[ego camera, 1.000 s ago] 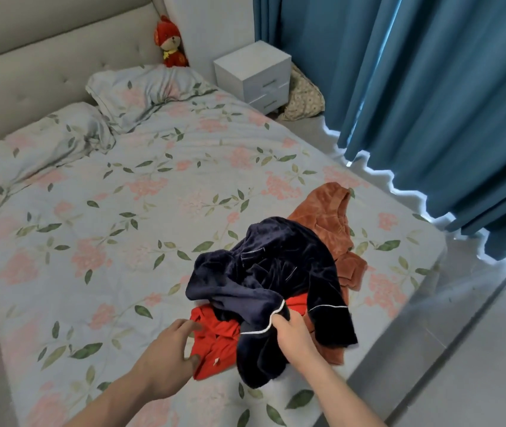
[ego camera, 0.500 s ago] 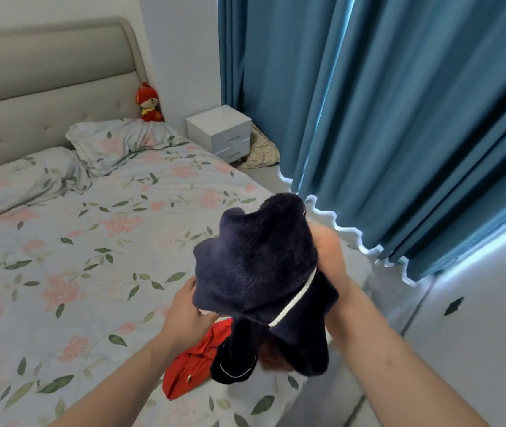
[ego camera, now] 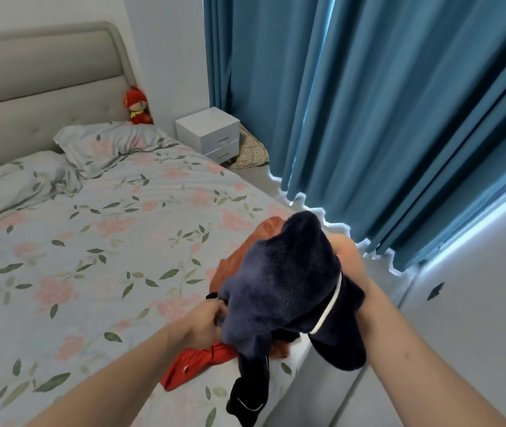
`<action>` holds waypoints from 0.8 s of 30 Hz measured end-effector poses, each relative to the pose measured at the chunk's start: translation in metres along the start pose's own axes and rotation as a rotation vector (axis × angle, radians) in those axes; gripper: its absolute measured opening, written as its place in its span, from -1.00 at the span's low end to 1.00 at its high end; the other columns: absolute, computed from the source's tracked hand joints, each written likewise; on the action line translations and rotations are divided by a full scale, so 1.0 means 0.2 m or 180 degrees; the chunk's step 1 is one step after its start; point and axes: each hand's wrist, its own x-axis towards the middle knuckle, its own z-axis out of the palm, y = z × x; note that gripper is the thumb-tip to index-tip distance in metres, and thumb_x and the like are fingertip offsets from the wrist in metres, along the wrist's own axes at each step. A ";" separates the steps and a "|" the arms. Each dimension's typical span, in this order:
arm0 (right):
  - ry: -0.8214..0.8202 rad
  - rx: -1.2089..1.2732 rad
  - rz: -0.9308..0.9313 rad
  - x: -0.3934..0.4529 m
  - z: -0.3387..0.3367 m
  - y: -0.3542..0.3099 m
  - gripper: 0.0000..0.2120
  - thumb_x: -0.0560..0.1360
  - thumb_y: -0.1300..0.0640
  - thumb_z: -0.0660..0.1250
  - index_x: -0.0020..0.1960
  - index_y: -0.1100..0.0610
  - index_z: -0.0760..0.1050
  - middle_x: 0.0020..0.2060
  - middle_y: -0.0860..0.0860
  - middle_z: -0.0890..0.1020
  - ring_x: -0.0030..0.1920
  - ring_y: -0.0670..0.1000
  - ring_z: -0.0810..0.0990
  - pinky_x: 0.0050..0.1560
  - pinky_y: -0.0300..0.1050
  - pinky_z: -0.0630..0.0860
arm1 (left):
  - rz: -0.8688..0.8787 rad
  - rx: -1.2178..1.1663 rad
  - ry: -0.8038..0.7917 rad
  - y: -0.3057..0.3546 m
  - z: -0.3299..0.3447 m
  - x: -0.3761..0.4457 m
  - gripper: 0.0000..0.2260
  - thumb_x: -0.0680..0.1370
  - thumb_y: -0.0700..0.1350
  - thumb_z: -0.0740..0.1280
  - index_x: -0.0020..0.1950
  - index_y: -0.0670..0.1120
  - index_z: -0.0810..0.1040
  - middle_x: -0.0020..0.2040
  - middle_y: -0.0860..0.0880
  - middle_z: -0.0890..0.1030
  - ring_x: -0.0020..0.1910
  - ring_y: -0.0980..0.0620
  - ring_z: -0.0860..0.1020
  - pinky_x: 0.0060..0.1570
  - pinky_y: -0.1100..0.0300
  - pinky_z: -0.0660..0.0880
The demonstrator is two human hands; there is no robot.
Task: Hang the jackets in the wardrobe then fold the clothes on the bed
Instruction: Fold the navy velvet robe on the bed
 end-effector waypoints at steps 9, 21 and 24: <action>0.0472 -0.1827 0.0514 0.38 -0.63 0.35 -0.87 0.38 0.20 0.27 -0.31 0.12 0.35 -0.47 0.03 0.42 -0.47 0.02 0.35 -0.46 -0.13 0.27 | -0.0083 -0.1053 0.1597 -0.17 -0.29 -0.09 -0.81 0.71 -0.07 0.21 0.04 0.04 0.62 -0.07 0.05 0.70 -0.05 0.02 0.64 0.03 -0.02 0.54; -0.1977 -0.2567 0.0859 0.23 -0.18 1.03 -0.19 0.32 -0.22 0.60 0.46 -0.28 0.29 0.32 -0.36 0.49 0.32 -0.27 0.49 0.29 -0.20 0.50 | -0.0161 -0.3085 0.1785 0.18 -0.34 -0.15 -0.83 0.69 0.01 0.29 0.06 0.01 0.66 -0.10 -0.02 0.74 -0.12 0.00 0.71 -0.19 0.09 0.62; -0.1533 -0.2726 0.0616 0.18 0.01 1.28 -0.10 0.23 -0.25 0.61 0.46 -0.25 0.26 0.28 -0.28 0.54 0.29 -0.19 0.54 0.28 -0.15 0.52 | -0.0134 -0.3137 0.1744 0.20 -0.32 -0.12 -0.84 0.69 0.01 0.28 0.06 0.03 0.64 -0.10 0.02 0.72 -0.15 0.05 0.70 -0.27 0.17 0.57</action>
